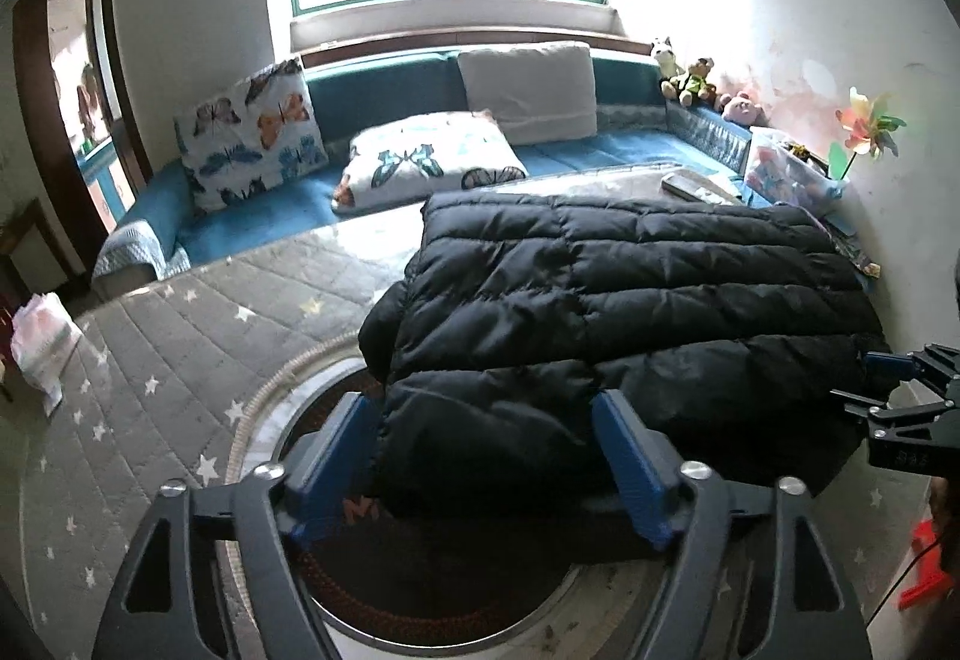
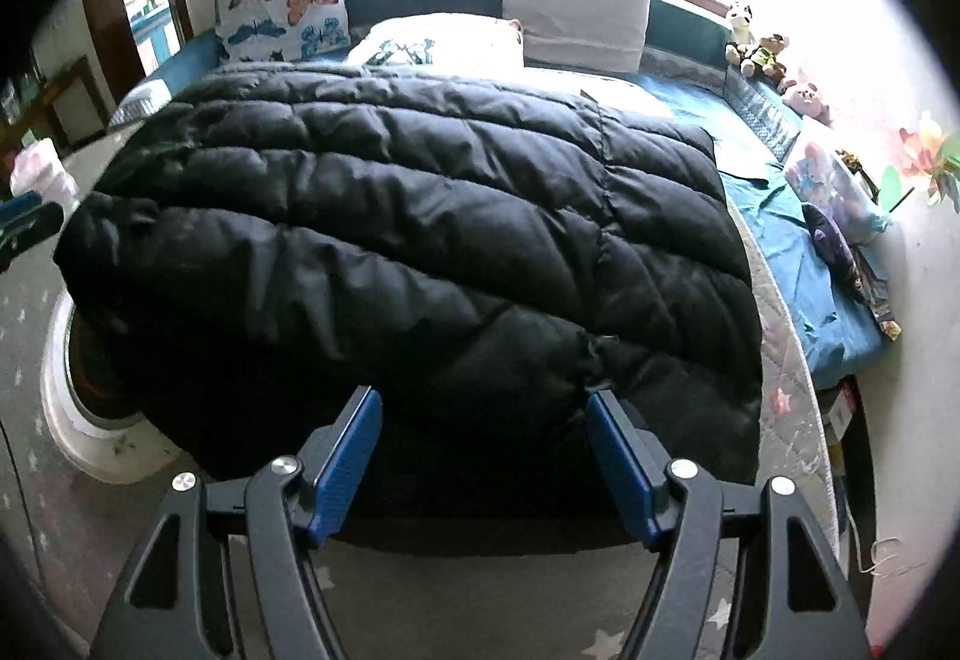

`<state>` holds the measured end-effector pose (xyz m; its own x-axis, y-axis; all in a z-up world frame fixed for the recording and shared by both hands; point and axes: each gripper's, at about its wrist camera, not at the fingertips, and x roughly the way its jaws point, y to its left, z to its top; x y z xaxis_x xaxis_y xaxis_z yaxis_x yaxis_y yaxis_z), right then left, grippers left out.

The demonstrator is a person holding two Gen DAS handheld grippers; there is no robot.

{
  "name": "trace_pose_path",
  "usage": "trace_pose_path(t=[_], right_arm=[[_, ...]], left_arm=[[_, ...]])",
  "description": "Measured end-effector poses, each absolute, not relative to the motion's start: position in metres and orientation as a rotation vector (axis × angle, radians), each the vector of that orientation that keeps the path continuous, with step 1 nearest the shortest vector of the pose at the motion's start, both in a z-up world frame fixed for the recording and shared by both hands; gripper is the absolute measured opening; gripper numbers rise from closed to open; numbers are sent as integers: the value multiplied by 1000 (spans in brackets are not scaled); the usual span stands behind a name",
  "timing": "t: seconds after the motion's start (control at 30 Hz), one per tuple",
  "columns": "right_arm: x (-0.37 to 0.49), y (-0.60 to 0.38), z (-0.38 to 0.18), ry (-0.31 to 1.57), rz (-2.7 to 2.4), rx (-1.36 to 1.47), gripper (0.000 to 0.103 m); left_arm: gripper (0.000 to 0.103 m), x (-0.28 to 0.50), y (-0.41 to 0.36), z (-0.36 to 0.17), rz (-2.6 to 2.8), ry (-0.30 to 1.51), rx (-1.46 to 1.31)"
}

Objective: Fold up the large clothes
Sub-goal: 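Lower the folded black jacket onto the mattress with both grippers, then open both grippers and pull them back from the jacket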

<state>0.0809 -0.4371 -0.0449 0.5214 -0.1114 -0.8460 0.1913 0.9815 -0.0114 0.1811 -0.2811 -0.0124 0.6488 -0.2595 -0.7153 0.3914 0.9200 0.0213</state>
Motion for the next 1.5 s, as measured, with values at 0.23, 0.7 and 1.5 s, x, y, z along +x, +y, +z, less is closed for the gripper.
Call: trace_pose_path(t=[0.23, 0.7, 1.5], right_arm=[[94, -438, -72, 1050, -201, 114, 77], [88, -451, -76, 1065, -165, 241, 100], [102, -431, -15, 896, -252, 102, 100]], left_arm=[[86, 166, -294, -14, -393, 783, 222], [86, 182, -312, -36, -385, 820, 246], [84, 215, -350, -88, -483, 939, 219]])
